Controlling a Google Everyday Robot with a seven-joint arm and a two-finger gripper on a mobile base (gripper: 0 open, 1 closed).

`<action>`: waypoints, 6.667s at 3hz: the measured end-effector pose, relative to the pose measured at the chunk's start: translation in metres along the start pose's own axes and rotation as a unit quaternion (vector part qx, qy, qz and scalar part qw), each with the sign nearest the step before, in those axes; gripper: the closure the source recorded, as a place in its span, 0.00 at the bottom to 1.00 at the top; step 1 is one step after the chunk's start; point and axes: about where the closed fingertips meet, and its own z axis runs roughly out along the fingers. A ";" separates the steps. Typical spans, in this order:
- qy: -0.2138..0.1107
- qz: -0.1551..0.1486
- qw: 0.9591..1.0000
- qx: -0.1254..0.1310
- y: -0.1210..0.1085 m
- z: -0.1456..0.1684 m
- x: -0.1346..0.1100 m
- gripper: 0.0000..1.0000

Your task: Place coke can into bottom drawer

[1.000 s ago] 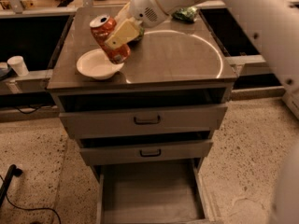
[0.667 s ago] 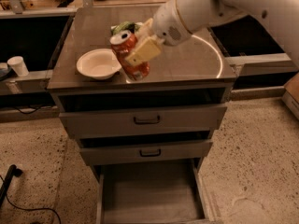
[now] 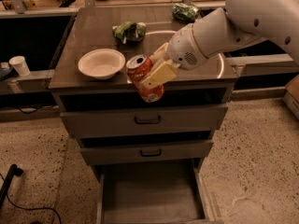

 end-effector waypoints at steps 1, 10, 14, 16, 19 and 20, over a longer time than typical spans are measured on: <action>-0.015 0.014 1.000 -0.003 0.005 0.017 0.023 1.00; -0.165 0.092 0.982 -0.031 0.136 0.227 0.330 1.00; -0.178 0.008 0.984 -0.023 0.158 0.364 0.438 1.00; -0.262 -0.045 0.961 -0.083 0.165 0.404 0.410 1.00; -0.361 -0.128 0.918 -0.106 0.160 0.482 0.405 1.00; -0.333 -0.105 0.933 -0.089 0.151 0.495 0.425 1.00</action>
Offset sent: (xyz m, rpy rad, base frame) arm -0.0839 -0.0409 -0.2661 0.3115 0.0963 -0.2441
